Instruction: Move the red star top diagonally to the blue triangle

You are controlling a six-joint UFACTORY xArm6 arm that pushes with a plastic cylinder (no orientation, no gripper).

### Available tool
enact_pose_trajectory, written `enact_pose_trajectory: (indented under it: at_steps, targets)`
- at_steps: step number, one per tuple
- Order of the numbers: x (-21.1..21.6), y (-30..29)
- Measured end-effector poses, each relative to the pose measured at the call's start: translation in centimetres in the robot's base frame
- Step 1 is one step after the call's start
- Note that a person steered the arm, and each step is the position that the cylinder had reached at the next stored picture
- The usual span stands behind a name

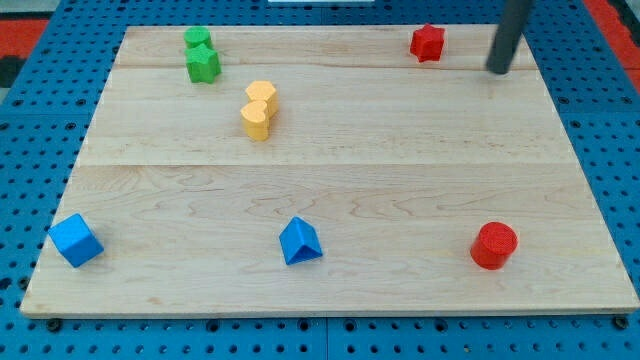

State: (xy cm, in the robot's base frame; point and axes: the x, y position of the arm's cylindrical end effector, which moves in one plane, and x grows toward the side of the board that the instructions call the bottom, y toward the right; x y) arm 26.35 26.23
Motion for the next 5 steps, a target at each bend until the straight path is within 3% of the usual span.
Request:
enact_pose_trajectory:
  at_steps: [1,2,4,5]
  targets:
    - [-5.6,-0.6]
    - [-7.2,-4.1]
    - [-3.3,-10.1]
    - [-6.2,-9.8]
